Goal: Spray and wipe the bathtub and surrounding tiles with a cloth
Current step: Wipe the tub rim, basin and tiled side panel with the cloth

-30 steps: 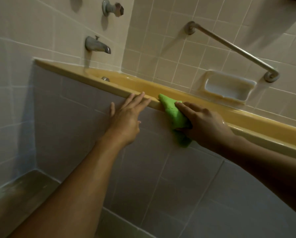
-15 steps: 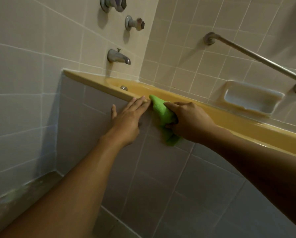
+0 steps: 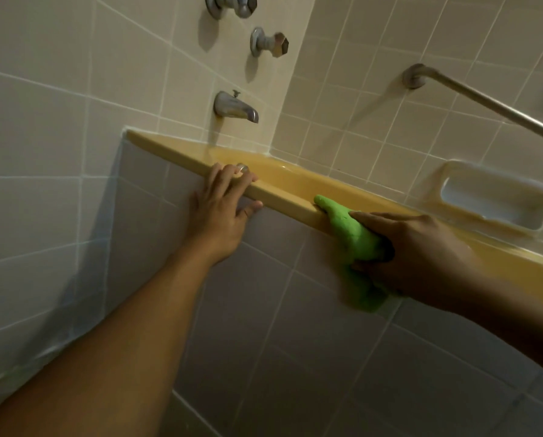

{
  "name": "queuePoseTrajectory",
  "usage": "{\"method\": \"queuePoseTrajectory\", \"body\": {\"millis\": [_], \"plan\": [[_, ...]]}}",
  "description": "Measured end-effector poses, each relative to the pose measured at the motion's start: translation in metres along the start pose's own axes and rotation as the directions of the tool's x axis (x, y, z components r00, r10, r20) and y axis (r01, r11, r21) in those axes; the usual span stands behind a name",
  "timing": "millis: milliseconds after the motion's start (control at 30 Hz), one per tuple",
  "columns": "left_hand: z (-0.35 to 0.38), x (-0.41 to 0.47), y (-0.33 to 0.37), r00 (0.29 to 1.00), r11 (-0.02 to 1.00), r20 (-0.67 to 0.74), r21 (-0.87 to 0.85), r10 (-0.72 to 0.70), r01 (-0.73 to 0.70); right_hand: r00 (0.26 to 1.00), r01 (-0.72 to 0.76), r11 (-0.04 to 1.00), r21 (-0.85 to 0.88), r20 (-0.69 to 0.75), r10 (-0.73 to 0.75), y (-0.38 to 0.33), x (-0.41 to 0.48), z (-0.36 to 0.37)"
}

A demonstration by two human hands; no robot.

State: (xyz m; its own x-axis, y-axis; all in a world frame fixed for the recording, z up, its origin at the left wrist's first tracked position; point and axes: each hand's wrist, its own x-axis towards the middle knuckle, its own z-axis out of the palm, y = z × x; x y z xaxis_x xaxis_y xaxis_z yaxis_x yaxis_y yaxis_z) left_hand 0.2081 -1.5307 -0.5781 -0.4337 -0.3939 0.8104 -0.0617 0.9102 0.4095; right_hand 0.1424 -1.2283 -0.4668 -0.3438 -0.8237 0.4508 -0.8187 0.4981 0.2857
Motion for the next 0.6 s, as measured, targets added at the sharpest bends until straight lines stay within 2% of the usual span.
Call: {"method": "queuePoseTrajectory", "body": {"millis": [67,167,300,367,433,600], "plan": [[0.007,-0.007,-0.013,0.994,0.987,-0.017,-0.123,-0.107,0.104,1.000,0.026,1.000,-0.004,0.006,-0.026,-0.015,0.019,0.003],[0.020,-0.033,-0.031,0.945,0.896,0.083,-0.299,-0.318,0.328,0.997,0.066,0.998,-0.007,0.026,-0.066,-0.041,0.053,0.007],[0.042,-0.094,-0.058,0.885,0.846,0.211,-0.267,-0.415,0.461,0.992,0.112,0.994,0.005,0.066,-0.112,-0.068,0.096,0.020],[0.051,-0.117,-0.063,0.833,0.780,0.238,-0.293,-0.500,0.552,0.991,0.109,0.994,-0.009,0.077,-0.108,-0.078,0.111,0.023],[0.058,-0.128,-0.066,0.796,0.724,0.220,-0.332,-0.564,0.605,0.990,0.118,0.992,-0.035,0.083,-0.115,-0.086,0.126,0.029],[0.076,-0.129,-0.072,0.757,0.671,0.189,-0.364,-0.626,0.646,0.986,0.145,0.988,-0.058,0.089,-0.140,-0.099,0.154,0.035]]}}
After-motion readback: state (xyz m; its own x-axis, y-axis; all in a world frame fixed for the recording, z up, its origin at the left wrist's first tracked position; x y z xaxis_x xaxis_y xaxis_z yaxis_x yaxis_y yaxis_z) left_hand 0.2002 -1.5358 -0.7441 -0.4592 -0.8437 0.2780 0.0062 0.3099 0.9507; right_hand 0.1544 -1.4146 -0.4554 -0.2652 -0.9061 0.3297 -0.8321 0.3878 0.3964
